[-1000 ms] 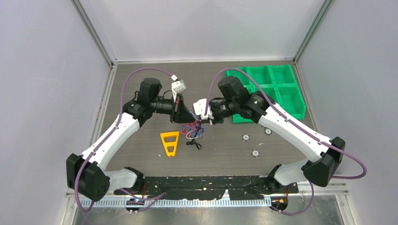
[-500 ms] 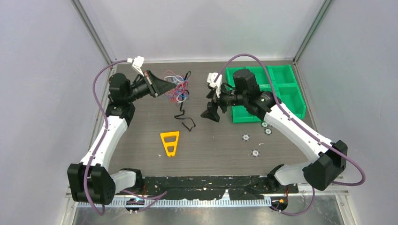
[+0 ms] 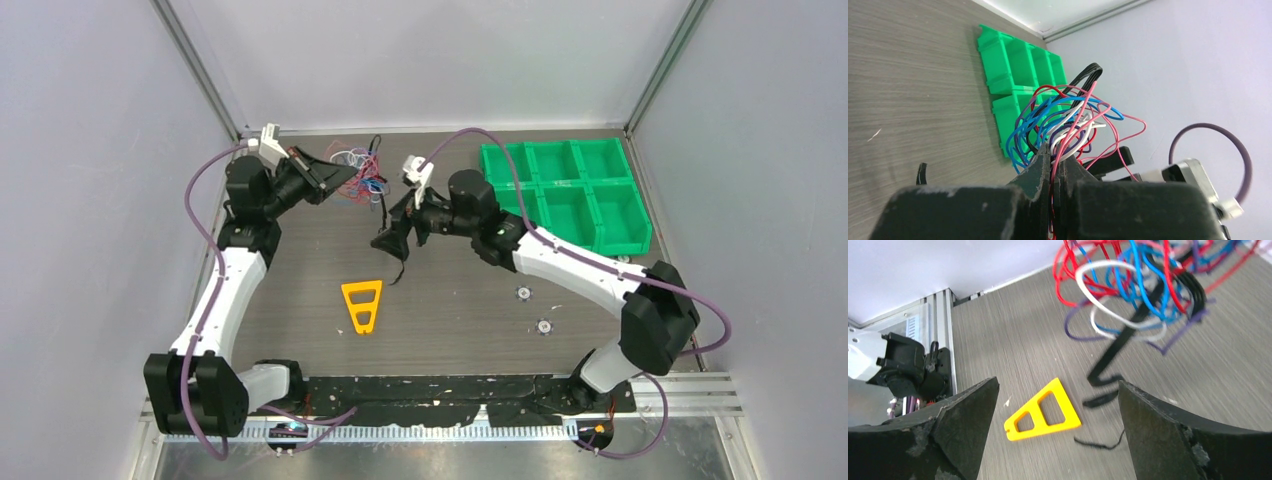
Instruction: Untangle the cables
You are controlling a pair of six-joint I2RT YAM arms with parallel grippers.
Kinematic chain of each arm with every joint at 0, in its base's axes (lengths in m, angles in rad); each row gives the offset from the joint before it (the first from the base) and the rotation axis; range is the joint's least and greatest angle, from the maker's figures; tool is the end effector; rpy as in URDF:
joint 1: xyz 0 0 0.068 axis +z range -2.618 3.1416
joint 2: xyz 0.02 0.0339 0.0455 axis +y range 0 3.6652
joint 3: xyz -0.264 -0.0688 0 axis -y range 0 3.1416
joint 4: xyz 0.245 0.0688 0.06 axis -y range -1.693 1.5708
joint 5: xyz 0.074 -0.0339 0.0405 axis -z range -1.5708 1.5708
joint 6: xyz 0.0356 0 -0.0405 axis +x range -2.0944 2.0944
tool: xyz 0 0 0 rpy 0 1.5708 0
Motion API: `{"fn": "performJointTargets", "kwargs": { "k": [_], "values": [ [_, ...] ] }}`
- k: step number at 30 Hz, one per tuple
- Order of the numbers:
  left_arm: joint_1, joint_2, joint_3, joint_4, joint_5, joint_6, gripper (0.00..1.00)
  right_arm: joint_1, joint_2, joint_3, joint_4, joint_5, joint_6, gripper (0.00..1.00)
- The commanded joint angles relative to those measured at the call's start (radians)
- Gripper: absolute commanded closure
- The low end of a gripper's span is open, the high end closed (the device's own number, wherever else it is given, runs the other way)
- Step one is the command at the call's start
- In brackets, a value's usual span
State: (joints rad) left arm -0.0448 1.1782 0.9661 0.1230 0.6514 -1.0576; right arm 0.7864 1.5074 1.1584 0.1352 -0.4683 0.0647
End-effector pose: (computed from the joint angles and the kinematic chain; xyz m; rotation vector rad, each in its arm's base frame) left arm 0.2718 -0.0338 0.3554 -0.3764 1.7940 -1.3429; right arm 0.2411 0.2643 0.3271 -0.9841 1.6021 1.0156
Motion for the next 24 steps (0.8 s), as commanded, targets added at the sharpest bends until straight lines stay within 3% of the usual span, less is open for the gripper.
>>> {"fn": "performJointTargets", "kwargs": {
  "k": [1, 3, 5, 6, 7, 9, 12, 17, 24],
  "values": [
    [0.019, -0.044, 0.049, -0.044, -0.034, -0.043, 1.00, 0.031, 0.049, 0.083, 0.177, 0.095, 0.012, 0.07],
    [0.027, -0.051, 0.047, -0.060, -0.035, -0.044, 1.00, 0.031, 0.077, 0.104, 0.194, 0.127, 0.009, 0.17],
    [0.038, -0.058, 0.046, -0.080, -0.042, -0.041, 1.00, 0.032, 0.096, 0.118, 0.206, 0.146, 0.008, 0.34],
    [0.040, -0.059, 0.047, -0.091, -0.044, -0.037, 1.00, 0.031, 0.099, 0.121, 0.207, 0.149, 0.007, 0.48],
    [0.040, -0.063, 0.044, -0.103, -0.049, -0.035, 1.00, 0.032, 0.098, 0.121, 0.205, 0.155, 0.006, 0.54],
    [0.090, -0.065, 0.042, -0.117, -0.056, -0.032, 1.00, 0.032, 0.087, 0.120, 0.178, 0.154, -0.008, 0.76],
    [0.139, -0.058, 0.041, -0.119, -0.069, -0.037, 1.00, 0.032, 0.048, 0.105, 0.102, 0.136, -0.045, 0.92],
    [0.212, -0.038, 0.012, -0.112, -0.102, -0.006, 1.00, 0.025, -0.056, 0.087, -0.022, 0.062, -0.089, 0.95],
    [0.229, -0.012, -0.074, -0.212, -0.205, 0.124, 1.00, 0.010, -0.229, 0.120, -0.112, 0.036, -0.146, 0.94]
  ]
}}
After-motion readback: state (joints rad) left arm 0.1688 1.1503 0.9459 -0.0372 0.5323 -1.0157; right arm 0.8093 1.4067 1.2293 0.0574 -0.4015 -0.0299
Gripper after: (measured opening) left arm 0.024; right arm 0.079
